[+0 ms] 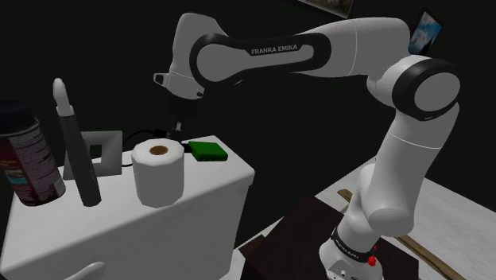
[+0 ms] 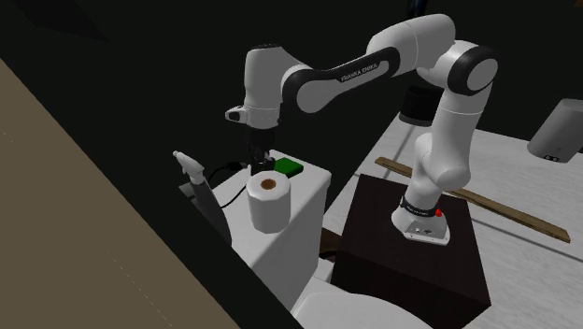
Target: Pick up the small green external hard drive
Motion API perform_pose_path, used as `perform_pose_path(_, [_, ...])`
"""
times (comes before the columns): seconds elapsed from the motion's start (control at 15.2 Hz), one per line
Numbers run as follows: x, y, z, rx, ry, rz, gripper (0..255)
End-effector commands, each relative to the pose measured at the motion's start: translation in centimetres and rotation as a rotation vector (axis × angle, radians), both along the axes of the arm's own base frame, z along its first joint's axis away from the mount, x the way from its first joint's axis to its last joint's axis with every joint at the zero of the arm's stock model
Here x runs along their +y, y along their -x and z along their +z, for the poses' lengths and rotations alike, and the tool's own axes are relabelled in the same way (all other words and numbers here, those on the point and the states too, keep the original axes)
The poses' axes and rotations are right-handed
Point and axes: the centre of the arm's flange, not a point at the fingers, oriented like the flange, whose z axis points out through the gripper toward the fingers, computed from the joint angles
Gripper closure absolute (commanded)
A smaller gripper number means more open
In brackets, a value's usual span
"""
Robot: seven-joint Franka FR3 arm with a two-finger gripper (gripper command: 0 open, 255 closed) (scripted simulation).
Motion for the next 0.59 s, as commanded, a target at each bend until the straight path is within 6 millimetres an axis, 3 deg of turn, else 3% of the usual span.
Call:
perform_pose_path(0.0, [0.0,0.0,-0.1,0.002,0.001,0.000,255])
perform_pose_path(0.13, [0.0,0.0,-0.1,0.002,0.001,-0.001,255])
perform_pose_path(0.53, [0.0,0.0,3.1,0.002,0.001,-0.001,255])
